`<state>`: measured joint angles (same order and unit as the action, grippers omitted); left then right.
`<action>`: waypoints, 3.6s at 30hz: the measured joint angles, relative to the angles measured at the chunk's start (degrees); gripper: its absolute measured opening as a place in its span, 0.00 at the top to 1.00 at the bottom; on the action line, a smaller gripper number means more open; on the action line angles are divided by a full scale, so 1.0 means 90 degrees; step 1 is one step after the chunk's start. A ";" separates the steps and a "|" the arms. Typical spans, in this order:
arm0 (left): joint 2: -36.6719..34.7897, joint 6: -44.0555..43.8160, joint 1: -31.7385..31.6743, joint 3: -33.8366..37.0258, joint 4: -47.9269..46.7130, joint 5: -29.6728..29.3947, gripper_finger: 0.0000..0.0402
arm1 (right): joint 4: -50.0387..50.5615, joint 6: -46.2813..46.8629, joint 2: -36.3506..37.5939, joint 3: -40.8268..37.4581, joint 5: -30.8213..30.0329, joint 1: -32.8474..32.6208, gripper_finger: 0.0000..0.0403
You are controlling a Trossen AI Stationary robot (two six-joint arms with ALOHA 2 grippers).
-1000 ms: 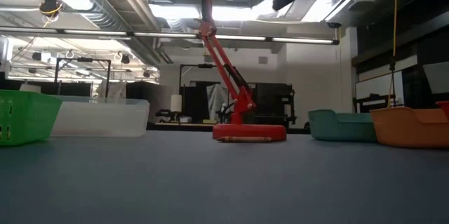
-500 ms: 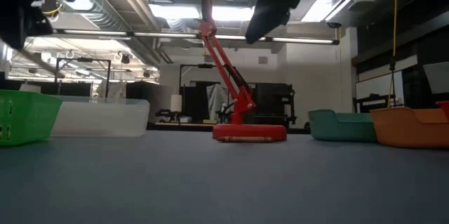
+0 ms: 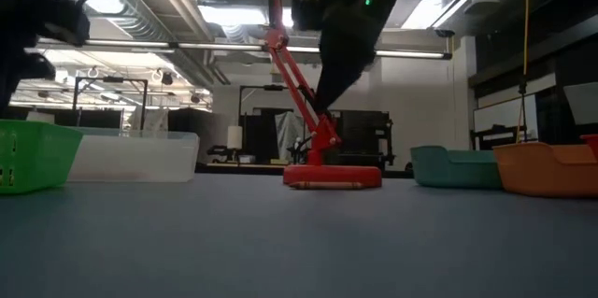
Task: Sort crayons
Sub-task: Put the golden crayon into the green bin, then put the brown crayon into the orange bin
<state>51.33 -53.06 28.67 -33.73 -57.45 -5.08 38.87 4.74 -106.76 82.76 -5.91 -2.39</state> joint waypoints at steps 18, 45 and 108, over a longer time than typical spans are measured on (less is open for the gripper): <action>0.0000 -0.0444 -0.0002 0.0099 0.0109 0.0007 0.73 | -0.0001 -0.0847 -0.1157 0.0000 0.0311 0.0067 0.77; 0.0002 -0.0567 -0.0002 0.0099 0.0644 -0.0030 0.71 | -0.0080 -0.0700 -0.1175 0.0087 0.0138 0.0056 0.77; 0.0002 -0.0539 -0.0002 0.0099 0.1559 -0.0959 0.71 | -0.0840 -0.0729 -0.1190 -0.0534 0.0496 -0.0185 0.96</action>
<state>51.35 -57.91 28.64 -32.84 -43.42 -13.71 31.31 -1.83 -117.47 77.95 -1.45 -4.05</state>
